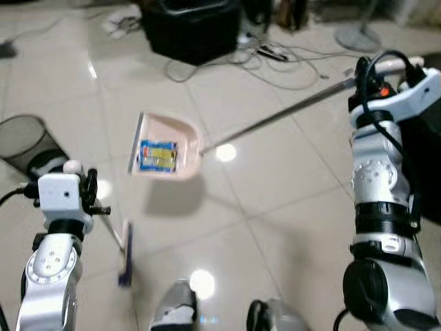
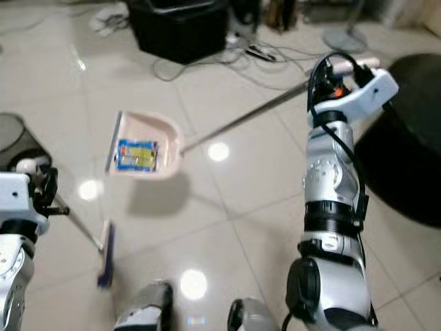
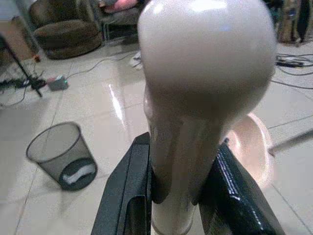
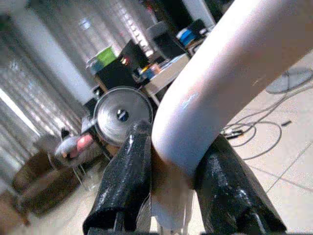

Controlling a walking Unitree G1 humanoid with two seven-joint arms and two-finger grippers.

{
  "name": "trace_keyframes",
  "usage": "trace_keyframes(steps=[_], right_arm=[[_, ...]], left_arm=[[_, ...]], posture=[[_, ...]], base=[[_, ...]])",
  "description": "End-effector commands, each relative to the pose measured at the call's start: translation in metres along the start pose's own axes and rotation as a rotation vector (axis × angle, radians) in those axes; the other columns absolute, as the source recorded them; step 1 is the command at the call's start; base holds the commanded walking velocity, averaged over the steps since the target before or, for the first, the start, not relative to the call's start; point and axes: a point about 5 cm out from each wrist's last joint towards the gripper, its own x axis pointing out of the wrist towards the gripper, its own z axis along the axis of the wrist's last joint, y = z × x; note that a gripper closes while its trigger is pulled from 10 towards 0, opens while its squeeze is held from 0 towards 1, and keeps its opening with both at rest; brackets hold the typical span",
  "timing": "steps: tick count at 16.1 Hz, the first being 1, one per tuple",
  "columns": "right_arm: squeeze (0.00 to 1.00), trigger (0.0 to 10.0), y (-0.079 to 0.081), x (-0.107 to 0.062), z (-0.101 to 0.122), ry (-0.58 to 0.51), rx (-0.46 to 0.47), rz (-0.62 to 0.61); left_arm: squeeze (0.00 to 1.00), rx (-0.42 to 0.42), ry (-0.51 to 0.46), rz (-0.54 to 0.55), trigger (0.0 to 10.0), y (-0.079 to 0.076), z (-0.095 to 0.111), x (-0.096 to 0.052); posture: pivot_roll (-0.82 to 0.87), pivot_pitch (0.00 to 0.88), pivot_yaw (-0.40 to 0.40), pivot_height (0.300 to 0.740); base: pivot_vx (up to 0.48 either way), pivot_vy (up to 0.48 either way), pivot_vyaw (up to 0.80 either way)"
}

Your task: Sweep floor

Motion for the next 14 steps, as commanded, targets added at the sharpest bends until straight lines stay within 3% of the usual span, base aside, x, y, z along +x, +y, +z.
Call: trace_keyframes(steps=[1,6,14], right_arm=[[0.0,10.0,0.013,0.008,0.007,-0.029,-0.024,0.036],[0.0,10.0,0.028,0.021,0.01,-0.031,-0.011,0.066],[0.0,10.0,0.032,0.025,0.002,0.0,0.007,0.064]], left_arm=[[0.0,0.008,-0.015,0.025,10.0,0.003,0.001,-0.003],[0.0,-0.001,-0.013,0.022,10.0,-0.002,-0.002,-0.004],[0.0,0.014,-0.004,-0.001,10.0,-0.009,-0.005,-0.007]], posture=[[0.13,0.166,-0.057,0.74],[0.14,0.149,-0.07,0.74],[0.15,0.135,-0.066,0.74]], base=[[0.292,0.0,0.0],[0.348,0.0,0.0],[0.388,0.0,0.0]])
